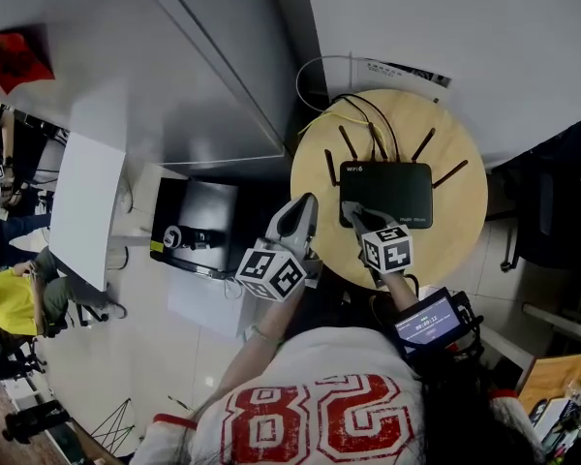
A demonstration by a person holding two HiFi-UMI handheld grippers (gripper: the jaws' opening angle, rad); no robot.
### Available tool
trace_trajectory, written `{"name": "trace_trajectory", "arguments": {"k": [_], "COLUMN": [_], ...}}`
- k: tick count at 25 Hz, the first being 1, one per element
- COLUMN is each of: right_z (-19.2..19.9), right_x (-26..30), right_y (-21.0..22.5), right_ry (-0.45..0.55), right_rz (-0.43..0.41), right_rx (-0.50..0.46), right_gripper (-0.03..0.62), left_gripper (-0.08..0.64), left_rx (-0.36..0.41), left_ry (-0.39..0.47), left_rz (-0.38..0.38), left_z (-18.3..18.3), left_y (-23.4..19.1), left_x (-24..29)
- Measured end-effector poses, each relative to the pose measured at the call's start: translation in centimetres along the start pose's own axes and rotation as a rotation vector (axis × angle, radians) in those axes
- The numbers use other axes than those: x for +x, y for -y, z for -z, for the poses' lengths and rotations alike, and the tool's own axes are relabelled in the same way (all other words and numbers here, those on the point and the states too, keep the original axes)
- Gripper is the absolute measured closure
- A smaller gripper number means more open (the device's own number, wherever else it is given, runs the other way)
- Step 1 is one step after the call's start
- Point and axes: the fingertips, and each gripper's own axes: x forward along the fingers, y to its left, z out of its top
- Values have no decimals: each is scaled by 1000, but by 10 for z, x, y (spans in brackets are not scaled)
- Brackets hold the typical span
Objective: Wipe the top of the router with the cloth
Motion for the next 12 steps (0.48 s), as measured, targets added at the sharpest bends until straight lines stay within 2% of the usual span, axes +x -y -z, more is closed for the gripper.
{"name": "trace_trajectory", "arguments": {"k": [12], "right_z": [10], "right_x": [-61], "right_y": [83], "right_ry": [88], "right_rz": [205], "right_rx": [166], "right_gripper": [551], "left_gripper": [565], "left_rx": [-6], "left_ry": [-54], "left_rz": [91], "left_z": [17], "left_y": [30], "left_x": [24]}}
